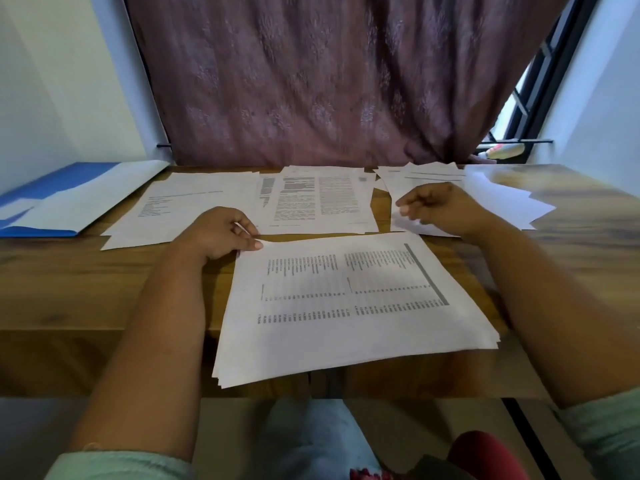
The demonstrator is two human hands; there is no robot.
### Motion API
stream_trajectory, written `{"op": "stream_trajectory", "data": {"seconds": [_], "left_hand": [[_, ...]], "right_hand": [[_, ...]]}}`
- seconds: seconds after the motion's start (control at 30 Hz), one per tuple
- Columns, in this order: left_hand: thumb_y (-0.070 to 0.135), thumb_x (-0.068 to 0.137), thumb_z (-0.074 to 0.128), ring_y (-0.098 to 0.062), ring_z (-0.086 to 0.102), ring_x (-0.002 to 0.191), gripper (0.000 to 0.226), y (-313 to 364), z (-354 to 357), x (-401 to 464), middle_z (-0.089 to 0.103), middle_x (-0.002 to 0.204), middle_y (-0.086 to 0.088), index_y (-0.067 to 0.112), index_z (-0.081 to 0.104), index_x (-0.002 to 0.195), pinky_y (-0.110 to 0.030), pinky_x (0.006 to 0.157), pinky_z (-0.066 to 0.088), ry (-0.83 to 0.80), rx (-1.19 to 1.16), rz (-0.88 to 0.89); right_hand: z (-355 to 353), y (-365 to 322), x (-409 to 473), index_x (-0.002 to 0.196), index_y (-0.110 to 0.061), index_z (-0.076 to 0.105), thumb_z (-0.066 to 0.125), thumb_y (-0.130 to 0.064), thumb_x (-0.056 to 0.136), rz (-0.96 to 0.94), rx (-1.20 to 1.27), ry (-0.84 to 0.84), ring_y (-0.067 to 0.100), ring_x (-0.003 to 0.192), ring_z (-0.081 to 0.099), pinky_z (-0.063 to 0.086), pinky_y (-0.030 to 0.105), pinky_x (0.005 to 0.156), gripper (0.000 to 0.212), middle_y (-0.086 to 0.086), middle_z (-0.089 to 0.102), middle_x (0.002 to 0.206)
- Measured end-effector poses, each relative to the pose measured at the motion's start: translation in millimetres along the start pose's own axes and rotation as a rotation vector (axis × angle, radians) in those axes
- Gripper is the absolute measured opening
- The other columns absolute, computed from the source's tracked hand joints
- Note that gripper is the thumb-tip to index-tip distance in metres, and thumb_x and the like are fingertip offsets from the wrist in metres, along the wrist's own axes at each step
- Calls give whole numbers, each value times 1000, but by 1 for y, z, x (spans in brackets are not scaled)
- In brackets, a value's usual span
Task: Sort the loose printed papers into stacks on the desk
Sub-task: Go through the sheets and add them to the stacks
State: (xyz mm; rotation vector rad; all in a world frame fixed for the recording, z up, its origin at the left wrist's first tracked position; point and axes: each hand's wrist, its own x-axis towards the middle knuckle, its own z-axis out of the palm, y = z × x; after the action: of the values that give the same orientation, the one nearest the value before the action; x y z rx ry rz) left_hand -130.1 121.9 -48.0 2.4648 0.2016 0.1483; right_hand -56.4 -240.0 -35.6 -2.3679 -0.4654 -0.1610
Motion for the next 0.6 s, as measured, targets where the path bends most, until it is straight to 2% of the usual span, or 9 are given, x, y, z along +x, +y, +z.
{"op": "stream_trajectory", "data": {"seconds": [0.07, 0.13, 0.23, 0.37, 0.43, 0.47, 0.53, 0.6], "left_hand": [[25, 80, 81, -17, 61, 87, 17, 0, 0, -1, 68, 101, 3, 20, 71, 93, -25, 74, 48, 33, -39, 24], [23, 81, 80, -20, 64, 90, 12, 0, 0, -3, 69, 99, 2, 21, 71, 89, -33, 83, 54, 73, -88, 47], [23, 85, 77, -21, 63, 90, 8, 2, 2, -6, 68, 102, 3, 21, 71, 90, -38, 88, 55, 133, -142, 63], [36, 91, 68, -25, 65, 99, 10, 11, 0, -12, 65, 116, 5, 30, 64, 97, -41, 84, 57, 157, -383, 93], [41, 93, 63, -24, 66, 100, 13, 16, -2, -14, 65, 122, 4, 32, 60, 102, -33, 75, 54, 191, -455, 116], [41, 95, 60, -21, 66, 98, 15, 18, -3, -14, 65, 122, 2, 30, 59, 105, -29, 71, 51, 217, -467, 130], [37, 97, 57, -14, 65, 88, 21, 22, -3, -16, 67, 115, 1, 22, 57, 111, -24, 64, 45, 259, -468, 142], [35, 98, 56, -10, 63, 83, 24, 23, -2, -17, 68, 111, 0, 17, 57, 113, -22, 61, 43, 277, -467, 145]], "right_hand": [[8, -10, -9, 106, -25, 71, 76, -41, 79, 32, -1, -111, 13, 95, 63, 50, 23, 78, 31, -10, 67, 106], [16, -18, -13, 117, -33, 66, 79, -52, 71, 77, -115, -236, 9, 97, 57, 41, 21, 82, 52, -19, 55, 112], [24, -23, -14, 129, -34, 57, 77, -57, 71, 64, -249, -294, 9, 104, 46, 35, 25, 87, 66, -16, 46, 117], [24, -27, -19, 130, -32, 55, 77, -53, 73, 41, -214, -250, 8, 100, 47, 36, 21, 83, 64, -15, 47, 115], [22, -31, -20, 128, -31, 55, 79, -47, 75, -2, -155, -236, 7, 98, 52, 39, 13, 77, 61, -18, 49, 114], [22, -33, -20, 128, -29, 55, 80, -43, 76, -22, -123, -228, 6, 101, 52, 42, 13, 79, 60, -19, 50, 116], [25, -33, -17, 122, -26, 60, 81, -36, 76, -21, -9, -193, 10, 107, 56, 48, 25, 92, 51, -15, 56, 124], [27, -29, -11, 108, -24, 67, 78, -32, 80, 8, 105, -90, 17, 105, 63, 54, 39, 95, 31, -8, 64, 120]]}}
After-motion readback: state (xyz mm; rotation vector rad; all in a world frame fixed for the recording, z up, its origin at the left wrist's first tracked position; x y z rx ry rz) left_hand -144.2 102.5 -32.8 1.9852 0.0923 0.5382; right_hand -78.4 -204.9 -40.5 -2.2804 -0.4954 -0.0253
